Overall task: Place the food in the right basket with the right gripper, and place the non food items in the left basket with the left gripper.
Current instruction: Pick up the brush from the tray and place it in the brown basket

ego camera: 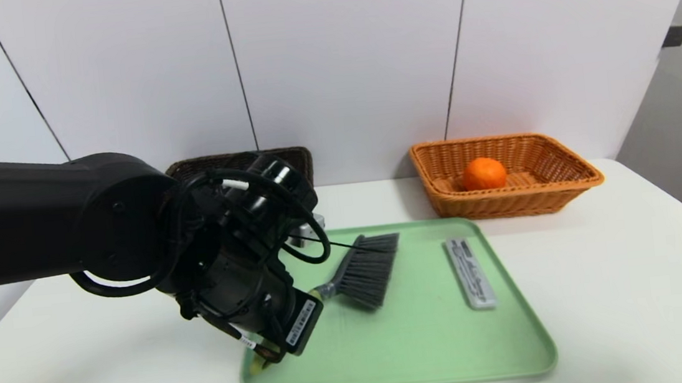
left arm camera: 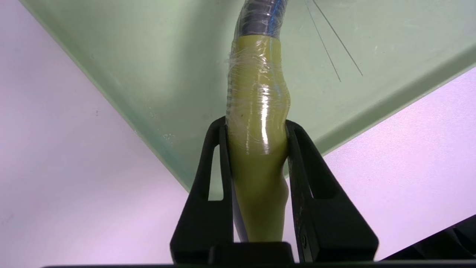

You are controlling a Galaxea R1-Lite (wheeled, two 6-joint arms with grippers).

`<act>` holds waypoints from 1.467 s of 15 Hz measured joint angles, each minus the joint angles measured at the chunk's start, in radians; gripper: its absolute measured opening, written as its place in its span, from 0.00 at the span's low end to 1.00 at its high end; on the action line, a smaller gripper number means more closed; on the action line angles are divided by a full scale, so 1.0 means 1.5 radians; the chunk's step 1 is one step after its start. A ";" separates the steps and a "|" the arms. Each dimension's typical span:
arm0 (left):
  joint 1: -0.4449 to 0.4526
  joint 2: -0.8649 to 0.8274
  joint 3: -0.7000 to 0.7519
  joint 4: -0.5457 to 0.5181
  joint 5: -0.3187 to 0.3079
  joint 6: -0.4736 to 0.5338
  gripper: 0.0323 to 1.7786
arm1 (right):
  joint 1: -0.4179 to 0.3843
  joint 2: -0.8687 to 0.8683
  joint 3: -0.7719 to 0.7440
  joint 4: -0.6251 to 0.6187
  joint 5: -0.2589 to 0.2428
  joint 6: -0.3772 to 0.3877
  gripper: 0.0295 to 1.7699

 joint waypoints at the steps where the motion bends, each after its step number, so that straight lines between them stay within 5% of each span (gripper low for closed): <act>1: -0.001 -0.007 -0.001 0.000 0.000 0.001 0.23 | 0.000 0.000 -0.001 -0.003 0.000 0.000 0.96; 22: -0.032 -0.228 0.002 0.022 0.001 -0.027 0.23 | 0.000 -0.007 0.000 -0.003 -0.004 0.001 0.96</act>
